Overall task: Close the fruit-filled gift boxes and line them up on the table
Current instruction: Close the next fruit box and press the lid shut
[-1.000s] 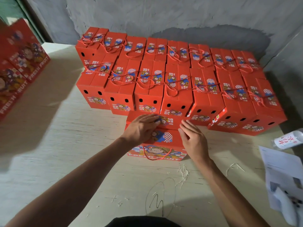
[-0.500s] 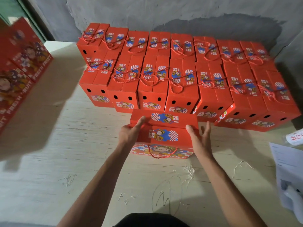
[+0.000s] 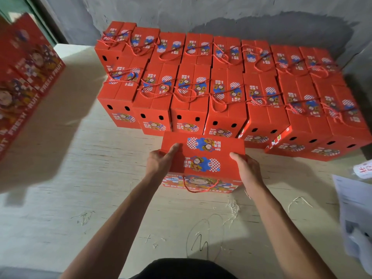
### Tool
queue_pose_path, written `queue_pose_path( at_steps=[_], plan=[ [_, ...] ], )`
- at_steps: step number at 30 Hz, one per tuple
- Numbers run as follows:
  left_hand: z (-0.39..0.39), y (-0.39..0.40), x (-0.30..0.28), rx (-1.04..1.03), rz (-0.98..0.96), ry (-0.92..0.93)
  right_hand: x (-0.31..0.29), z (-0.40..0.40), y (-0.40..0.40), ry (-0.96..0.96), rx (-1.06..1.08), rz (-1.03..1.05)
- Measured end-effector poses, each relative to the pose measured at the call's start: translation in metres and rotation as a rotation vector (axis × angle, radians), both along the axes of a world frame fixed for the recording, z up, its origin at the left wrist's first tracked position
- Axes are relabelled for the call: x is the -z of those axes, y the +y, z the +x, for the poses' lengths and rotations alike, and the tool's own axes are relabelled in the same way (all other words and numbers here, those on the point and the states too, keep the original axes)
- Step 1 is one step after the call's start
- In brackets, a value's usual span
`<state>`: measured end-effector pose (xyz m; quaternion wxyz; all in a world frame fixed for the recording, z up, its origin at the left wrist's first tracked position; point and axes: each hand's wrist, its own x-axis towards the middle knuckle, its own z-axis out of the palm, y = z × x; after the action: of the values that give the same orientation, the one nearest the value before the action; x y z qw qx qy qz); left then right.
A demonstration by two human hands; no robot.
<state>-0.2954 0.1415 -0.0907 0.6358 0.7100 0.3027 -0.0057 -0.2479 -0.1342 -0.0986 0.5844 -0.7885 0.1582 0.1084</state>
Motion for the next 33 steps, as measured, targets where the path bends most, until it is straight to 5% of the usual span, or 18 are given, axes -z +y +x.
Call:
queue_pose_path(
  at_steps=[10,19,24,27,30,33],
  plan=[
    [0.002,0.001,-0.004,-0.009,0.031,-0.001,-0.014,-0.005,0.016,-0.006,0.004,-0.289],
    [0.007,0.012,-0.014,-0.048,0.452,0.037,-0.015,-0.060,0.052,0.127,0.197,-0.200],
    [-0.024,0.003,-0.004,-0.428,0.116,-0.027,-0.026,-0.099,0.083,0.114,0.196,-0.055],
    [-0.052,-0.006,0.001,-0.470,-0.183,-0.116,-0.024,-0.125,0.096,0.135,0.078,-0.052],
    [-0.077,0.002,0.002,-0.397,-0.190,-0.136,-0.024,-0.132,0.105,-0.004,0.026,-0.302],
    [-0.094,0.036,0.000,-0.313,-0.096,0.011,-0.028,-0.128,0.120,0.104,-0.032,-0.222]
  ],
)
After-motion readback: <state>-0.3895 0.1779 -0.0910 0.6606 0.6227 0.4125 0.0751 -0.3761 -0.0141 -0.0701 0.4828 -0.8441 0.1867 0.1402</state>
